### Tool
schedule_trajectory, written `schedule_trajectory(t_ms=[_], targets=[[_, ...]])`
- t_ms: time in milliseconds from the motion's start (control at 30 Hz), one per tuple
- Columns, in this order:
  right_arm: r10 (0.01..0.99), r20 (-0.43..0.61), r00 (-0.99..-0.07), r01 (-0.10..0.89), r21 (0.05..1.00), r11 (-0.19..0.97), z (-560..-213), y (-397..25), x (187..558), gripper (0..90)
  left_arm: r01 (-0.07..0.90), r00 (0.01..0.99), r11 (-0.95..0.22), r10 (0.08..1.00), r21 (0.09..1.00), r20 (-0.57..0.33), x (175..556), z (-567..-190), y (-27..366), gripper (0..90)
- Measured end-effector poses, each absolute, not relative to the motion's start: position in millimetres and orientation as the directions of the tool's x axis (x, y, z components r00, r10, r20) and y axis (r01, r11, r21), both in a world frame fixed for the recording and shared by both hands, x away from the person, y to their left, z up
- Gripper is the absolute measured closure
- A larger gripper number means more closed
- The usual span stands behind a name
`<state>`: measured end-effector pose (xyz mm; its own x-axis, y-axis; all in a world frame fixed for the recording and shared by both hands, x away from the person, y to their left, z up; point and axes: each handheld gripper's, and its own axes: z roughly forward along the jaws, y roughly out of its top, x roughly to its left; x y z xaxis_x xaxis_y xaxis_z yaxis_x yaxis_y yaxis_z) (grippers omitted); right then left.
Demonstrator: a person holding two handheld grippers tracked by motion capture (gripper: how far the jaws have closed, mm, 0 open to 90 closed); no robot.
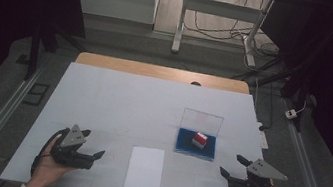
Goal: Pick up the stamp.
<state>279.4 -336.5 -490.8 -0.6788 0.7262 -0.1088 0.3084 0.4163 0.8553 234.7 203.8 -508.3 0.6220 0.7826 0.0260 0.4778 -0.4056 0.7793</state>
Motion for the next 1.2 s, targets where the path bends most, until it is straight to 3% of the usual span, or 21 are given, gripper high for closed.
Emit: schedule_trajectory(t_ms=[433, 1200], targets=[[0.721, -0.107, -0.685, 0.316, 0.848, 0.426, -475.7, -326.7, 282.5, 24.0, 0.477, 0.626, -0.432, 0.778, 0.766, 0.050, 231.6, -510.1, 204.0, 15.7], [0.660, -0.064, -0.749, 0.354, 0.803, 0.480, -432.4, -271.5, 334.7, 25.7, 0.487, 0.633, -0.428, 0.774, 0.761, 0.031, 236.3, -510.9, 202.1, 15.5]])
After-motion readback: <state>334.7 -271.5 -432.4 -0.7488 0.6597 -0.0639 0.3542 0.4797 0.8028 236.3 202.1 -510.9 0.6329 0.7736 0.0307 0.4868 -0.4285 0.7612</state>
